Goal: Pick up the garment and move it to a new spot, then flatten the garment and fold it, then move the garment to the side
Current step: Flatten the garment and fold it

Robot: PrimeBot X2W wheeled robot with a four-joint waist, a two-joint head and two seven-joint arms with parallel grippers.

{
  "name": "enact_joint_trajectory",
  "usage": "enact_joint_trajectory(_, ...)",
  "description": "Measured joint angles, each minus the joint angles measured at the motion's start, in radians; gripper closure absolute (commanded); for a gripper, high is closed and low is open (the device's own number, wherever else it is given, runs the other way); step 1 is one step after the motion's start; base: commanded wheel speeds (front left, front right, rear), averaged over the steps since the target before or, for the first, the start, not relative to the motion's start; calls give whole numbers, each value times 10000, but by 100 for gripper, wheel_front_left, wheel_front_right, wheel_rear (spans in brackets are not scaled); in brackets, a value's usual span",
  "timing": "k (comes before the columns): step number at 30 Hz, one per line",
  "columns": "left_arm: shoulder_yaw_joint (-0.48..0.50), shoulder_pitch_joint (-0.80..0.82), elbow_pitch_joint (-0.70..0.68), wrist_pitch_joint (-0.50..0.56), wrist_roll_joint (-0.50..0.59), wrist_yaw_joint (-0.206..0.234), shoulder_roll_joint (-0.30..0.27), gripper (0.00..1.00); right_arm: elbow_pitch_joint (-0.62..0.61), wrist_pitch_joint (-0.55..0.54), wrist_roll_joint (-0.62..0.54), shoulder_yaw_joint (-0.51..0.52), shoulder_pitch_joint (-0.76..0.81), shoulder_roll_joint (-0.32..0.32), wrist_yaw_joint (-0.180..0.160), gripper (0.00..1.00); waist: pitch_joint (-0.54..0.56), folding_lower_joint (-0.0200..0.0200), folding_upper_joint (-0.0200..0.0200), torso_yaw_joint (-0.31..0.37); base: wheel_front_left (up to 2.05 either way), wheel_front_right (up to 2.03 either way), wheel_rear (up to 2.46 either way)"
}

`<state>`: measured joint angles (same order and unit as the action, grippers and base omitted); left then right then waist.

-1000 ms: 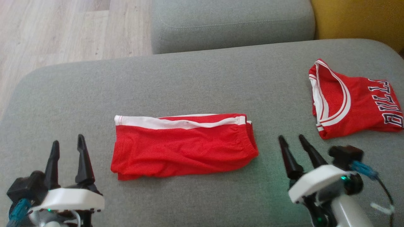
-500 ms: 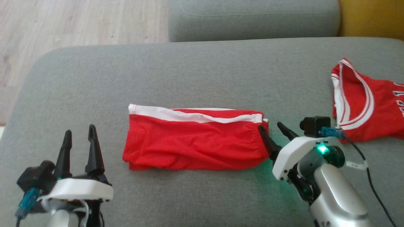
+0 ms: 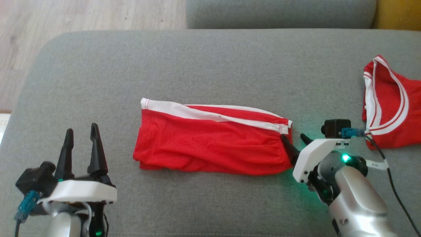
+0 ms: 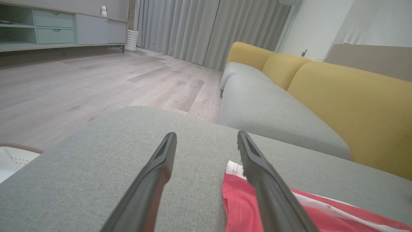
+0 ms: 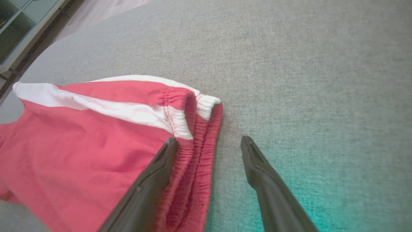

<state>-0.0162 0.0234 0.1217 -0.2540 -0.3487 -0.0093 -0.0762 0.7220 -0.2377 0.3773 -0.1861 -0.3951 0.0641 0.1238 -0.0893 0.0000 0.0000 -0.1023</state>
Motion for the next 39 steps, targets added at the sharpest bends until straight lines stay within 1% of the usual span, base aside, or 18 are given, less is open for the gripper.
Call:
enact_joint_trajectory(4, 59, 66, 46, 0, 58, -79, 84, 0, 353, -190, 314, 81, -280, 0, 2, 0, -156, 0, 0, -65, 0, 0, 0)
enact_joint_trajectory(6, 150, 72, 98, 0, 121, -104, 136, 0, 571, -368, 642, 71, -452, 0, 2, 0, -230, 0, 0, -117, 0, 0, 0)
enact_joint_trajectory(8, 238, 90, 125, 0, 161, -184, 153, 0, 732, -600, 1246, 19, -600, 2, 2, 0, -278, 0, 0, -176, 0, 0, 0)
enact_joint_trajectory(11, 276, 158, 171, 0, 219, -224, 171, 0, 1045, -1089, 1703, -105, -886, 33, 2, 0, -327, 0, 0, -255, 0, 0, 0)
enact_joint_trajectory(13, 276, 255, 222, 0, 221, -276, 196, 0, 1131, -1384, 2034, -374, -1056, 104, 2, 0, -332, 0, 0, -300, 0, 0, 0)
enact_joint_trajectory(14, 278, 271, 232, 0, 222, -278, 198, 0, 1122, -1478, 2255, -504, -1091, 115, 2, 20, -337, 0, 0, -315, 0, 0, 0)
enact_joint_trajectory(15, 288, 273, 255, 0, 253, -303, 205, 0, 1104, -1498, 2487, -639, -1088, 119, 2, 64, -340, 0, 0, -326, 0, 0, 0)
enact_joint_trajectory(16, 297, 273, 303, 0, 293, -326, 209, 0, 1099, -1480, 2631, -761, -1079, 117, 2, 100, -336, 0, 0, -329, 0, 0, 0)
enact_joint_trajectory(22, 410, 268, 399, 0, 307, -360, 244, 0, 1214, -767, 2857, -1208, -1048, 71, 2, 100, -220, 0, 0, -211, 0, 0, 0)
enact_joint_trajectory(25, 585, 244, 405, 0, 332, -362, 251, 0, 1156, -736, 2886, -1051, -1067, 35, 2, 100, -65, 0, 0, 2, 0, 0, 0)
enact_joint_trajectory(27, 602, 218, 408, 0, 393, -362, 259, 0, 951, -1047, 2824, -959, -1075, 247, 2, 100, 19, 0, 0, 126, 0, 0, 0)
enact_joint_trajectory(28, 610, 206, 408, 0, 393, -362, 270, 0, 825, -1197, 2698, -924, -1085, 491, 2, 100, 63, 0, 0, 187, 0, 0, 0)
enact_joint_trajectory(30, 637, 185, 410, 0, 393, -364, 272, 0, 623, -1398, 2059, -851, -1158, 1231, 2, 100, 148, 0, 0, 306, 0, 0, 0)
enact_joint_trajectory(31, 648, 170, 410, 0, 393, -364, 274, 0, 510, -1609, 1942, -663, -1225, 1572, 2, 100, 192, 0, 0, 364, 0, 0, 0)
enact_joint_trajectory(33, 650, 142, 420, 0, 393, -399, 282, 0, 104, -2146, 2136, -274, -1309, 1919, 0, 100, 278, 0, 0, 461, 0, 0, 0)
enact_joint_trajectory(35, 646, 85, 424, 0, 393, -437, 288, 0, -410, -2815, 2445, -98, -1290, 1967, 0, 100, 349, 0, 0, 532, 0, 0, 0)
enact_joint_trajectory(36, 646, 46, 437, 0, 393, -437, 288, 0, -683, -3133, 2715, 2, -1268, 1879, 0, 100, 373, 0, 0, 555, 0, 0, 0)
enact_joint_trajectory(39, 633, -16, 462, 0, 393, -437, 288, 0, -1440, -3971, 3724, 456, -1244, 1373, 0, 100, 370, 0, 0, 555, 0, 0, 0)
